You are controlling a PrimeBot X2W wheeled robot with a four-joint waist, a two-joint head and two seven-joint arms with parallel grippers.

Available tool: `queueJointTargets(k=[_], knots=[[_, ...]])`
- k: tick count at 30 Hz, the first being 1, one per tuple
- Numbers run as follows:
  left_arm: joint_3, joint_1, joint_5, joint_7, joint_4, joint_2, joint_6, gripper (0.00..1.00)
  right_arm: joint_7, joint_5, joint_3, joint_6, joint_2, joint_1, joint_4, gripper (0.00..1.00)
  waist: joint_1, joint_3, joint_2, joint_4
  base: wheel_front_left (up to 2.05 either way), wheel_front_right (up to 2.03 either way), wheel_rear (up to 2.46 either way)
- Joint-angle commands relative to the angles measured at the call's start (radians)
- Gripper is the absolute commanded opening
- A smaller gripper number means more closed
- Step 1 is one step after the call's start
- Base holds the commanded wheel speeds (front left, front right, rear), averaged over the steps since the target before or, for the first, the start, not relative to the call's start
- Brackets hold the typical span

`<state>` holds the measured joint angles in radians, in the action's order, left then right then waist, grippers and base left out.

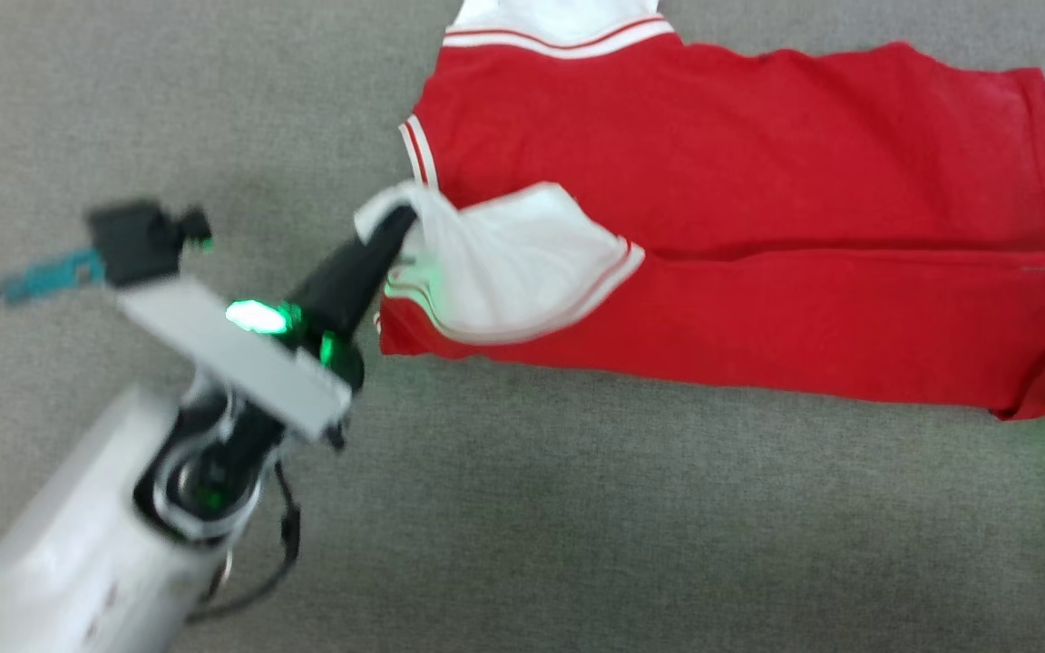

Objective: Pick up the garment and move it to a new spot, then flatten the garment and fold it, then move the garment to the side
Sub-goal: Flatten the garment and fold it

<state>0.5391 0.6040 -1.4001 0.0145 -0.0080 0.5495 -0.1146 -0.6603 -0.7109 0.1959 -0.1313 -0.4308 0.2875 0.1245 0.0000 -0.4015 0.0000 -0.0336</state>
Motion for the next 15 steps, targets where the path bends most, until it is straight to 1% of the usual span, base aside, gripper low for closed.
queueJointTargets(k=[1,4,8,9,13,15], knots=[[0.007,0.04,-0.009,0.019,0.055,-0.017,-0.005,0.0,-0.001,0.02,-0.017,0.001,-0.007,0.026,-0.028,0.0,0.0,-0.018,0.0,0.004,0.0,0.0,0.0],[0.022,0.114,-0.002,0.042,0.176,-0.05,-0.009,0.0,0.007,0.029,-0.04,0.001,-0.009,0.067,-0.082,0.0,0.0,-0.034,0.0,0.008,0.0,0.0,0.0],[0.025,0.153,0.008,0.019,0.302,-0.079,-0.014,0.0,0.038,0.036,-0.067,0.001,-0.013,0.094,-0.14,0.0,0.0,-0.052,0.0,0.023,0.0,0.0,0.0],[0.025,0.153,0.008,0.019,0.302,-0.079,-0.014,0.0,0.038,0.036,-0.067,0.001,-0.013,0.094,-0.14,0.0,0.0,-0.052,0.0,0.023,0.0,0.0,0.0],[0.053,0.167,0.07,-0.018,0.413,-0.068,-0.017,0.0,0.083,0.039,-0.106,0.001,-0.01,0.13,-0.2,0.0,0.0,-0.066,0.0,0.042,0.0,0.0,0.0],[0.062,0.174,0.084,-0.034,0.463,-0.077,-0.015,0.0,0.106,0.049,-0.13,0.001,-0.016,0.144,-0.23,0.0,0.0,-0.069,0.0,0.046,0.0,0.0,0.0]])
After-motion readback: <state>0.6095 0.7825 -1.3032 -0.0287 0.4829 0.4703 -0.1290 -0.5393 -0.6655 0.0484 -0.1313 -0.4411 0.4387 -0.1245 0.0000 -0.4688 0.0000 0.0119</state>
